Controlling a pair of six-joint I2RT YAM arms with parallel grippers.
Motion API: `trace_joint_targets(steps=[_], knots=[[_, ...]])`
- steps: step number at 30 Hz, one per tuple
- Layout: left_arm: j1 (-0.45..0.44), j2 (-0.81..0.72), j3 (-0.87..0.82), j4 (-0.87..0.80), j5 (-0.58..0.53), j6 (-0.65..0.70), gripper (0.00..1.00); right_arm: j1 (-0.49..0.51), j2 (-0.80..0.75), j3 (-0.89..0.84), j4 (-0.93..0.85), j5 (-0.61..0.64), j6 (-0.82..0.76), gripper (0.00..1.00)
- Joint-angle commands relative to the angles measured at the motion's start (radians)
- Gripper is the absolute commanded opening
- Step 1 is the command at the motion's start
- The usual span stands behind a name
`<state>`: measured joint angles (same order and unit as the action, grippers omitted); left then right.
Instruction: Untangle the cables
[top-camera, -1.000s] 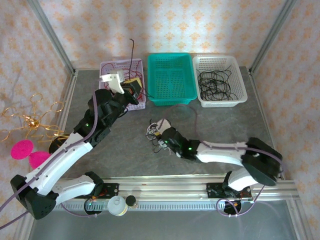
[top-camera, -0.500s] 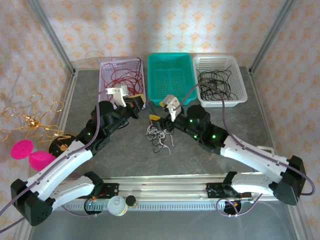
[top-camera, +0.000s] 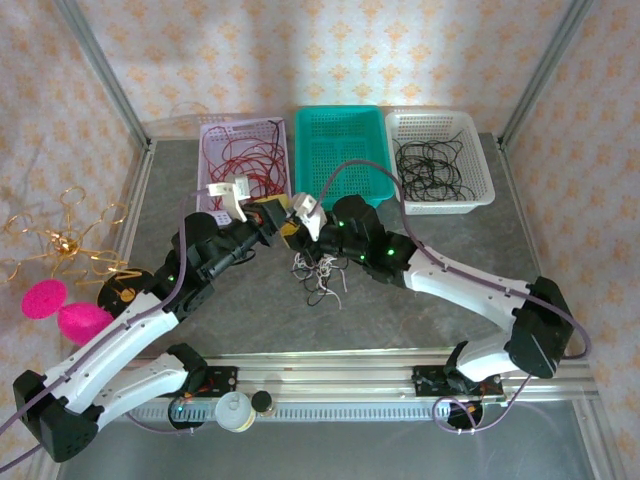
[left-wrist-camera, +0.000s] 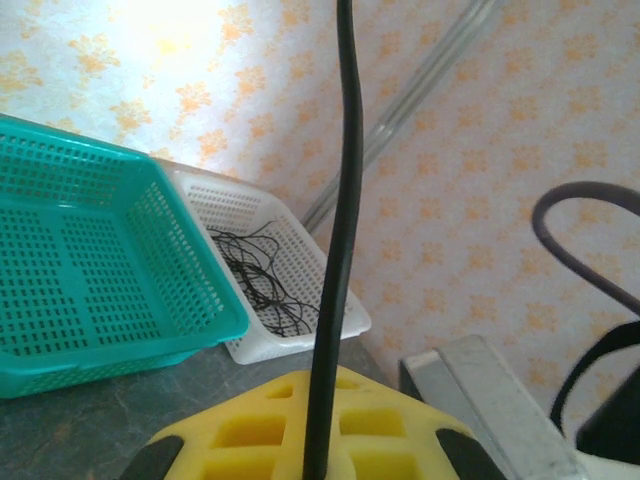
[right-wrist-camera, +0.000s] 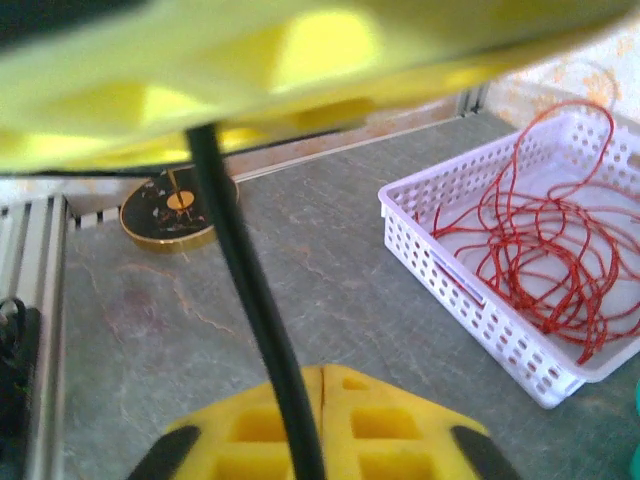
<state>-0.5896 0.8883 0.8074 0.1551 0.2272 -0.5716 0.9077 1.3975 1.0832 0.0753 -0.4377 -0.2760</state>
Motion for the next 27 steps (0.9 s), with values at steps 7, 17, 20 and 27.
trace_joint_targets(steps=[7,17,20,27], knots=[[-0.005,-0.032,-0.022,-0.034,-0.104,-0.003,0.67,-0.014,-0.093,0.008,-0.079,0.154,0.189,0.0],[-0.006,-0.186,-0.136,-0.153,-0.106,0.008,0.69,-0.321,-0.076,0.204,-0.339,0.433,0.202,0.0],[-0.006,-0.246,-0.188,-0.175,-0.089,-0.008,0.69,-0.475,-0.031,0.257,-0.335,0.433,0.201,0.0],[-0.006,-0.297,-0.248,-0.197,0.028,-0.008,0.66,-0.733,0.187,0.353,-0.255,0.399,0.185,0.0]])
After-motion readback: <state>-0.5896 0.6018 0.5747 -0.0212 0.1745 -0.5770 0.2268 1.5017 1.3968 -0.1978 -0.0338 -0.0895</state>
